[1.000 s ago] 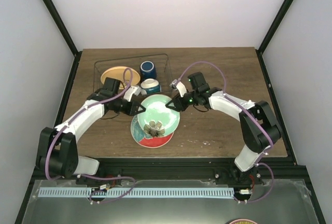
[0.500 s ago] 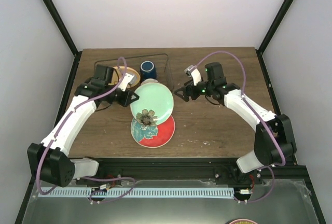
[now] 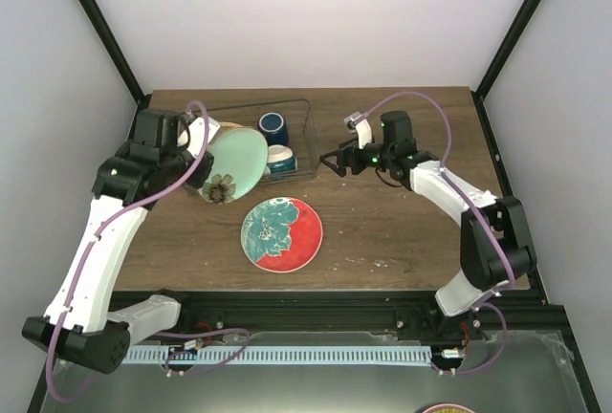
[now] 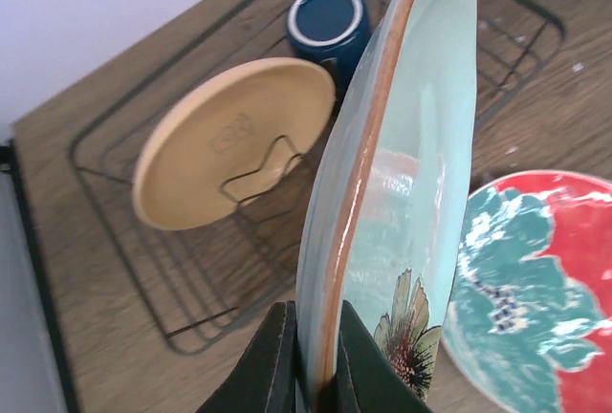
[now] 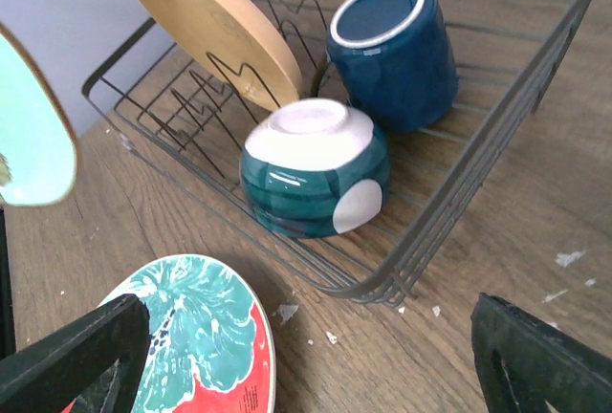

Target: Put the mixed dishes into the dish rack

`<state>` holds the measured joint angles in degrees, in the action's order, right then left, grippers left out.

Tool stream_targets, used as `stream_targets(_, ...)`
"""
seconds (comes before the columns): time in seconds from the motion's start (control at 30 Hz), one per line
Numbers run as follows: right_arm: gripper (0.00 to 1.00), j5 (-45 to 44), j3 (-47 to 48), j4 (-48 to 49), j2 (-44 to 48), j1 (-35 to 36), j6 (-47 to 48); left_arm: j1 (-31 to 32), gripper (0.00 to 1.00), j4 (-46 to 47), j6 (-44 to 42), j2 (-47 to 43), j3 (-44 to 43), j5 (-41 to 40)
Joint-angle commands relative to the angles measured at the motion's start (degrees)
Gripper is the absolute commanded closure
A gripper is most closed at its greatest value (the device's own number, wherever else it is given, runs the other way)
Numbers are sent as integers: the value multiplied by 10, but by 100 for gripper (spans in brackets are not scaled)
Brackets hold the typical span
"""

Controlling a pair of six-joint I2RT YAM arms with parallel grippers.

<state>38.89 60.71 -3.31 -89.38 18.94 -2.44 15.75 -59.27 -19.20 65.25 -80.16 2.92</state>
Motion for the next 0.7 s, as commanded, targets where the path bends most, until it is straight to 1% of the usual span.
stream_targets(0.0,7,25,34,16,-34,-2,-4,6,100,15,-52,-31,-17,-87)
stream_targets(0.13,7,32,49,15,-60,-2,-2,10,100,25,-90,-43,-16,-130)
stream_targets(0.3,7,37,69,8,-84,-3,-1,10,100,62,-158,-52,-11,-168)
stream_targets(0.53,6,18,79,13,-86,-3,3,12,100,124,-259,-46,1,-206)
stream_targets(0.67,3,-2,87,10,-91,-3,6,32,100,149,-326,-25,21,-266)
